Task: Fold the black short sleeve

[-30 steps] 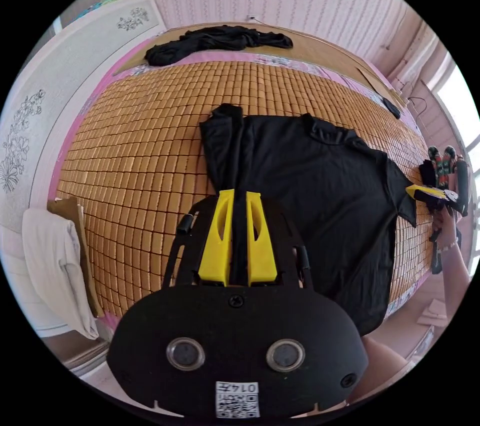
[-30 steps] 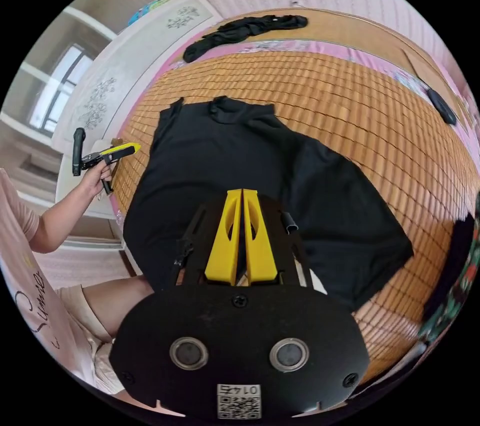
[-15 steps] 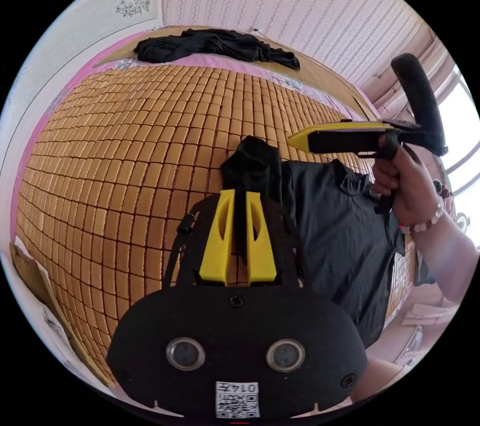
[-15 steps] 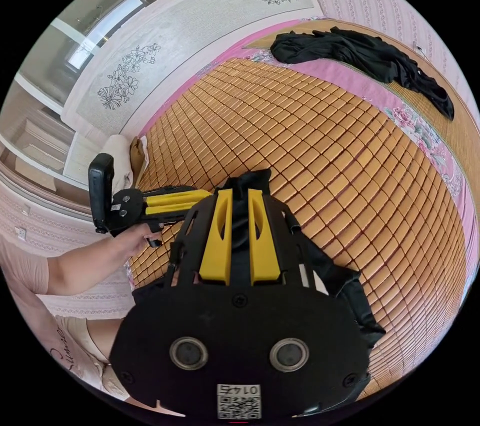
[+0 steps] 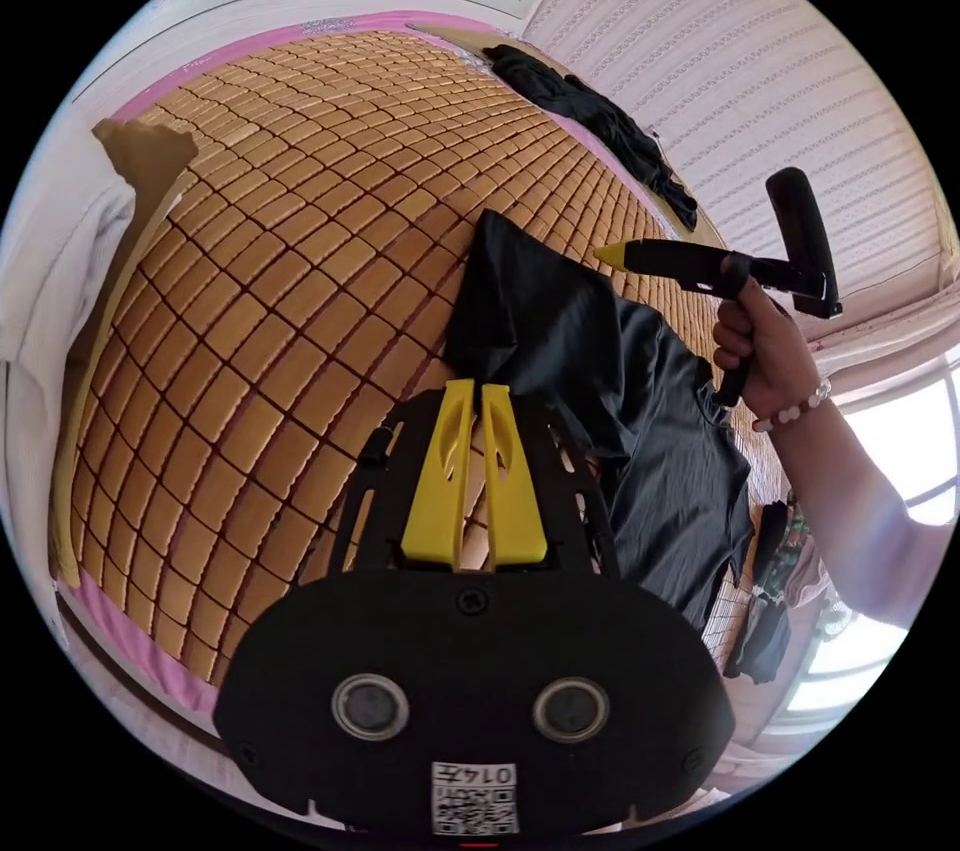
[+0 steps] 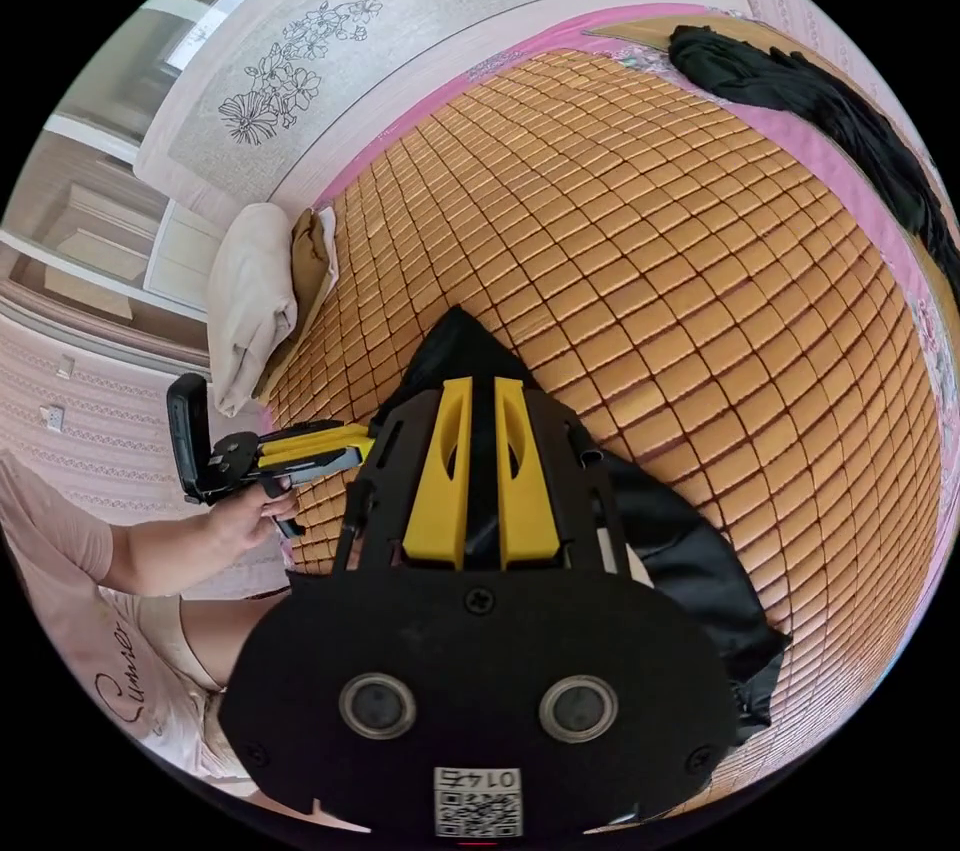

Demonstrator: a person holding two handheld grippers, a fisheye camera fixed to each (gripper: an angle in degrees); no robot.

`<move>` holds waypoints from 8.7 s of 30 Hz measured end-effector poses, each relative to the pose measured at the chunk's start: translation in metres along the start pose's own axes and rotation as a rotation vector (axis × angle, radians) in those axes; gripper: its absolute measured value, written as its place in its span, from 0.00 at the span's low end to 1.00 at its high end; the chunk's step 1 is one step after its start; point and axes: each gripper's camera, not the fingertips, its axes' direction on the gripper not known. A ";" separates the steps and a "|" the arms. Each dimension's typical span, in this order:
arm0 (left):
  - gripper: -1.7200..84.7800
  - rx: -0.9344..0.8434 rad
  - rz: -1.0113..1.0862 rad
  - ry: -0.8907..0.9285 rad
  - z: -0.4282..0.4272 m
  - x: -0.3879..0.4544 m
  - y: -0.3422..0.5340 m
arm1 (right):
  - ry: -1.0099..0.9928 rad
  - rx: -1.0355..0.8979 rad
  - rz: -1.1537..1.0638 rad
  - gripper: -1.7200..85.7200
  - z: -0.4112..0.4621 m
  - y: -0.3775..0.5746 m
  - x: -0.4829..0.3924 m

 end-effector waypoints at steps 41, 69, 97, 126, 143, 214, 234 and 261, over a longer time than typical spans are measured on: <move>0.01 0.016 0.091 -0.060 -0.026 -0.045 0.001 | 0.052 0.044 -0.068 0.01 0.058 -0.015 -0.060; 0.06 -0.259 0.758 0.343 0.044 0.235 0.127 | -0.006 0.354 0.788 0.03 -0.142 0.517 0.060; 0.07 -0.387 1.147 0.196 0.131 0.532 0.137 | 0.289 0.373 1.117 0.10 -0.190 0.750 -0.040; 0.02 -0.506 1.537 0.234 0.322 0.925 0.182 | 0.267 0.667 1.231 0.03 -0.226 0.885 0.007; 0.01 -0.268 1.006 0.238 0.132 0.646 0.008 | 0.011 0.613 0.587 0.03 -0.254 0.770 -0.039; 0.02 -0.464 1.031 0.226 0.344 0.653 -0.112 | 0.084 0.386 0.902 0.03 -0.266 0.672 0.102; 0.15 -0.187 0.649 -0.056 0.180 0.379 -0.166 | 0.112 0.423 0.691 0.16 -0.315 0.575 0.195; 0.01 -0.063 0.490 0.068 0.172 0.321 -0.236 | 0.162 0.438 0.722 0.03 -0.361 0.528 0.266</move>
